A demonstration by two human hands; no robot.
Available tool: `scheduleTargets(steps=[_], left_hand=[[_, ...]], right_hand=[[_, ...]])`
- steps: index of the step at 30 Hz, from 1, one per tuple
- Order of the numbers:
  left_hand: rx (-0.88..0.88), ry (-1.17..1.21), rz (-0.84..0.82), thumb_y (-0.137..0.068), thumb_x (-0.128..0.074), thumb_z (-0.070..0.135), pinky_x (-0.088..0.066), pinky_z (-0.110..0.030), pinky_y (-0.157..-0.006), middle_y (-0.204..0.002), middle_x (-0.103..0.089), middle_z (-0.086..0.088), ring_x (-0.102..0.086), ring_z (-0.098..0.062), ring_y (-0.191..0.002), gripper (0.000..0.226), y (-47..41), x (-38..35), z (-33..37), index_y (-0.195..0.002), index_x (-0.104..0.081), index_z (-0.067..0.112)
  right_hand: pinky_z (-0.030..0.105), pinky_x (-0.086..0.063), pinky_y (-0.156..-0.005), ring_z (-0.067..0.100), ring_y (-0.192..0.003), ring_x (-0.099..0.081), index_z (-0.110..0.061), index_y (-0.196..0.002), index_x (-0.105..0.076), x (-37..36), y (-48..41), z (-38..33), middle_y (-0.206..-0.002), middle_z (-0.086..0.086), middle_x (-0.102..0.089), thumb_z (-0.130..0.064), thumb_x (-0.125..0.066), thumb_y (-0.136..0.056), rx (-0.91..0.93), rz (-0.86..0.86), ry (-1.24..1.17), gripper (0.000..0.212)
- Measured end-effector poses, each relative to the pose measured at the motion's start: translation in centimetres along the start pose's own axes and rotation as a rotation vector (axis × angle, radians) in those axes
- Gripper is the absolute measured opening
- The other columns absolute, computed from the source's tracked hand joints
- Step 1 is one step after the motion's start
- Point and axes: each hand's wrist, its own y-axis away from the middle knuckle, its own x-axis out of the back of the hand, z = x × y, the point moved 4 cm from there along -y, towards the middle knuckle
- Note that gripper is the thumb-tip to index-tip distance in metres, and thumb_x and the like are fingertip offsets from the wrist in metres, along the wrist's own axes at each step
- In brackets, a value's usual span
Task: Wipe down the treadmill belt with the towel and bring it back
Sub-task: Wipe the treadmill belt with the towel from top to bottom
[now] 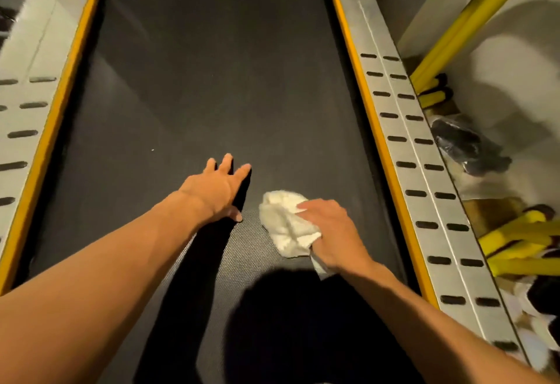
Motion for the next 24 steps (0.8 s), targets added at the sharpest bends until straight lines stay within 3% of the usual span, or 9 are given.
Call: scheduleTargets(steps=[3, 5, 8, 11, 14, 16, 20, 22, 24], left_hand=[[-0.075, -0.017, 0.031, -0.082, -0.068, 0.05, -0.025, -0.056, -0.113, -0.16, 0.014, -0.005, 0.005, -0.033, -0.148, 0.104, -0.5, -0.3, 2.0, -0.153, 0.005, 0.031], [-0.115, -0.056, 0.046, -0.083, -0.063, 0.055, -0.021, -0.054, -0.116, -0.161, 0.014, -0.004, 0.006, -0.031, -0.149, 0.102, -0.6, -0.6, 2.8, -0.154, 0.005, 0.03], [-0.117, -0.082, 0.031, -0.085, -0.055, 0.06, -0.02, -0.052, -0.117, -0.161, 0.015, -0.002, 0.006, -0.029, -0.149, 0.098, -1.0, -0.2, 3.5, -0.154, 0.007, 0.029], [-0.087, -0.046, 0.03, -0.086, -0.052, 0.062, -0.019, -0.05, -0.117, -0.161, 0.014, -0.001, 0.004, -0.028, -0.149, 0.096, -1.7, 0.7, 4.2, -0.154, 0.007, 0.029], [-0.07, 0.022, 0.027, -0.085, -0.056, 0.06, -0.018, -0.052, -0.116, -0.161, 0.012, -0.002, 0.005, -0.03, -0.149, 0.096, -2.2, 1.1, 5.1, -0.154, 0.003, 0.029], [-0.074, -0.001, -0.005, -0.085, -0.057, 0.059, -0.018, -0.054, -0.116, -0.161, 0.013, -0.006, 0.006, -0.034, -0.148, 0.096, -2.2, 0.8, 5.9, -0.154, 0.003, 0.028], [-0.065, -0.027, -0.01, -0.088, -0.055, 0.055, -0.02, -0.056, -0.116, -0.16, 0.013, -0.01, 0.006, -0.037, -0.148, 0.092, -2.3, 0.9, 6.8, -0.154, 0.002, 0.027], [-0.064, -0.018, -0.014, -0.089, -0.056, 0.053, -0.02, -0.056, -0.115, -0.16, 0.014, -0.01, 0.006, -0.036, -0.148, 0.091, -2.2, 1.0, 6.9, -0.154, 0.002, 0.027], [-0.064, -0.017, -0.018, -0.088, -0.059, 0.053, -0.02, -0.055, -0.115, -0.16, 0.014, -0.01, 0.006, -0.035, -0.148, 0.094, -1.9, 0.8, 6.8, -0.154, 0.001, 0.027]], right_hand=[[0.021, -0.039, -0.092, 0.013, -0.103, -0.052, -0.02, -0.105, -0.072, 3.2, -0.9, 1.7, -0.117, -0.002, -0.062, -0.016, -0.045, -0.076, -0.128, 0.178, -0.139, 0.04], [0.027, -0.042, -0.088, 0.02, -0.101, -0.054, -0.013, -0.109, -0.069, 4.8, -1.5, 4.6, -0.115, 0.004, -0.063, -0.013, -0.041, -0.079, -0.311, 0.326, -0.104, 0.041], [0.043, -0.049, -0.077, 0.036, -0.09, -0.06, -0.011, -0.107, -0.068, 3.1, -1.0, 4.6, -0.114, 0.009, -0.065, -0.005, -0.048, -0.07, -0.268, 0.2, 0.041, 0.042], [0.036, -0.048, -0.082, 0.028, -0.092, -0.062, -0.021, -0.1, -0.072, 2.7, -0.8, 2.6, -0.112, 0.004, -0.068, -0.021, -0.052, -0.075, -0.065, 0.13, -0.058, 0.033], [0.023, -0.04, -0.087, 0.024, -0.097, -0.057, -0.01, -0.106, -0.071, 5.4, -3.0, 5.9, -0.113, 0.009, -0.065, -0.008, -0.043, -0.073, -0.272, 0.315, -0.067, 0.042], [0.033, -0.043, -0.075, 0.034, -0.089, -0.058, -0.004, -0.102, -0.066, 5.5, -3.0, 7.1, -0.106, 0.014, -0.064, 0.005, -0.043, -0.066, -0.426, 0.318, 0.068, 0.044], [0.038, -0.046, -0.079, 0.028, -0.093, -0.059, -0.016, -0.106, -0.07, 2.7, 0.0, 3.3, -0.116, 0.004, -0.065, 0.002, -0.058, -0.063, -0.122, 0.056, -0.039, 0.048], [0.03, -0.043, -0.082, 0.01, -0.094, -0.059, -0.014, -0.101, -0.073, 3.9, -0.5, 3.9, -0.107, 0.0, -0.067, 0.0, -0.063, -0.074, -0.283, 0.184, -0.273, 0.032], [0.03, -0.045, -0.078, 0.01, -0.092, -0.059, -0.01, -0.096, -0.072, 5.2, -1.1, 6.2, -0.098, 0.0, -0.065, 0.005, -0.057, -0.082, -0.534, 0.416, -0.263, 0.025]])
